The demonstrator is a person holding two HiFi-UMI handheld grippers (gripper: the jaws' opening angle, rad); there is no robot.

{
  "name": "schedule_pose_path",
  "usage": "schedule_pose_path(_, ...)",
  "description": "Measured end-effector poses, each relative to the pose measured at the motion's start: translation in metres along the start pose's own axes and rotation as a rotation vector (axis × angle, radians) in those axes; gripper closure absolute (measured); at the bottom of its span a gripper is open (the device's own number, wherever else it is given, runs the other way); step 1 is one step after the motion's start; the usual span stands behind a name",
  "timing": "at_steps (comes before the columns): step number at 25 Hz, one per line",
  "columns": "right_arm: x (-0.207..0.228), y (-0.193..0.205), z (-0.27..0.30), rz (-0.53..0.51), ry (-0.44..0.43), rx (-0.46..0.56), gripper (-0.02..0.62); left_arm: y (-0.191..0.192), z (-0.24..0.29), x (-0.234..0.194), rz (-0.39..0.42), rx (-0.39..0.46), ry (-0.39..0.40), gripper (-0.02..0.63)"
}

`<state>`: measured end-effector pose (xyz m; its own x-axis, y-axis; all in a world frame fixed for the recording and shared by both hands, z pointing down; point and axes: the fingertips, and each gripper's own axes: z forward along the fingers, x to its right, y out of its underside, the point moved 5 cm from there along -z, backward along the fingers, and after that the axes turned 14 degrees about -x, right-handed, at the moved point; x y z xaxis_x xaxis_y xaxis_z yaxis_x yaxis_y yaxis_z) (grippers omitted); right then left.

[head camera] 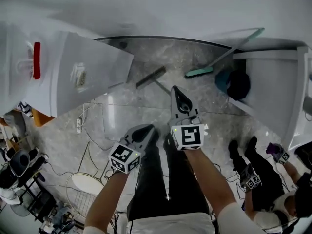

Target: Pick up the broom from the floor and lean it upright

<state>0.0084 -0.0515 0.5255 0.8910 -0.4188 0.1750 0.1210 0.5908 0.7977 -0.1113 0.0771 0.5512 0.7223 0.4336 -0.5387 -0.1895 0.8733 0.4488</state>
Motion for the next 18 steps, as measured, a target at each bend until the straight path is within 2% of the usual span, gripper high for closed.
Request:
schedule_pose_path(9, 0.005, -0.053, 0.003, -0.078, -0.007, -0.004, 0.600, -0.043, -0.028, 0.004, -0.004, 0.065, -0.039, 0.595)
schedule_pose_path(18, 0.028, -0.074, 0.018, -0.071, 0.065, -0.045, 0.600, -0.071, -0.041, 0.011, 0.078, 0.076, -0.003, 0.594)
